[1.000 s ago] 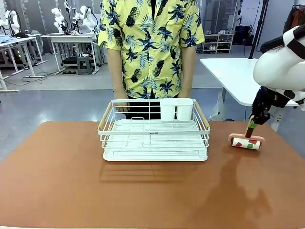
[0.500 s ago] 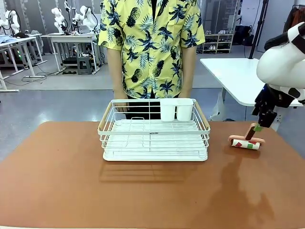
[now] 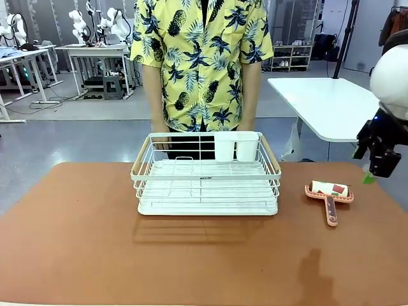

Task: Clean the table.
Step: Place the Lint Roller down when the Dish drying rack is positioned in the middle of the table.

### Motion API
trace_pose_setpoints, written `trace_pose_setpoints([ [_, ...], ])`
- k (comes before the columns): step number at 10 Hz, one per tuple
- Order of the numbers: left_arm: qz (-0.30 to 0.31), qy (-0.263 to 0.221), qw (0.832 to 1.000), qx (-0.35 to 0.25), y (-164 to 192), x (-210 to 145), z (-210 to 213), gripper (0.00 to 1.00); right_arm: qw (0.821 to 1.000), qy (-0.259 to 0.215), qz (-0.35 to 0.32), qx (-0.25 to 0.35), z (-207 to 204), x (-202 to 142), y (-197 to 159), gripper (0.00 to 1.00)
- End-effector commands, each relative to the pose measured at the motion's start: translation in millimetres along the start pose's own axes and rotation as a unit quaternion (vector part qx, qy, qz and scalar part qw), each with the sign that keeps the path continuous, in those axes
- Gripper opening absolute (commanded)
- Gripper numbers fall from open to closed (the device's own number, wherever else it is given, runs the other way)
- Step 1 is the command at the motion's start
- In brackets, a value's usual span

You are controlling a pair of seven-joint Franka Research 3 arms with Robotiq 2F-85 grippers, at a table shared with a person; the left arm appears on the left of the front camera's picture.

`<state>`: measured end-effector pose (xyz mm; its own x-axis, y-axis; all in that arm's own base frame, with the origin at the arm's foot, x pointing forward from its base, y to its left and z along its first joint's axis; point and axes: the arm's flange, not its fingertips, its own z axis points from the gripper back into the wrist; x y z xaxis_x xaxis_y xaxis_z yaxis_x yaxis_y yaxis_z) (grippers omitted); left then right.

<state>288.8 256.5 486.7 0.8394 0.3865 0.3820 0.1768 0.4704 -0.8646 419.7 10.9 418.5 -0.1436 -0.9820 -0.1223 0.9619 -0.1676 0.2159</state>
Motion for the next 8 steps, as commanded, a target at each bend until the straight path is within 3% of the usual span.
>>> trace_pose_setpoints([
  [1, -0.008, -0.005, 1.000, -0.011, -1, -1, 2, 1.00, 1.000, 0.010, 0.019, 0.006, 9, -1, -9, 1.00],
  [3, -0.008, -0.005, 1.000, -0.011, -1, -1, 2, 1.00, 1.000, -0.014, 0.005, 0.013, 9, 8, 4, 1.00],
  [8, -0.008, -0.005, 1.000, -0.011, -1, -1, 2, 1.00, 1.000, 0.002, 0.013, 0.009, 13, -3, -7, 1.00],
])
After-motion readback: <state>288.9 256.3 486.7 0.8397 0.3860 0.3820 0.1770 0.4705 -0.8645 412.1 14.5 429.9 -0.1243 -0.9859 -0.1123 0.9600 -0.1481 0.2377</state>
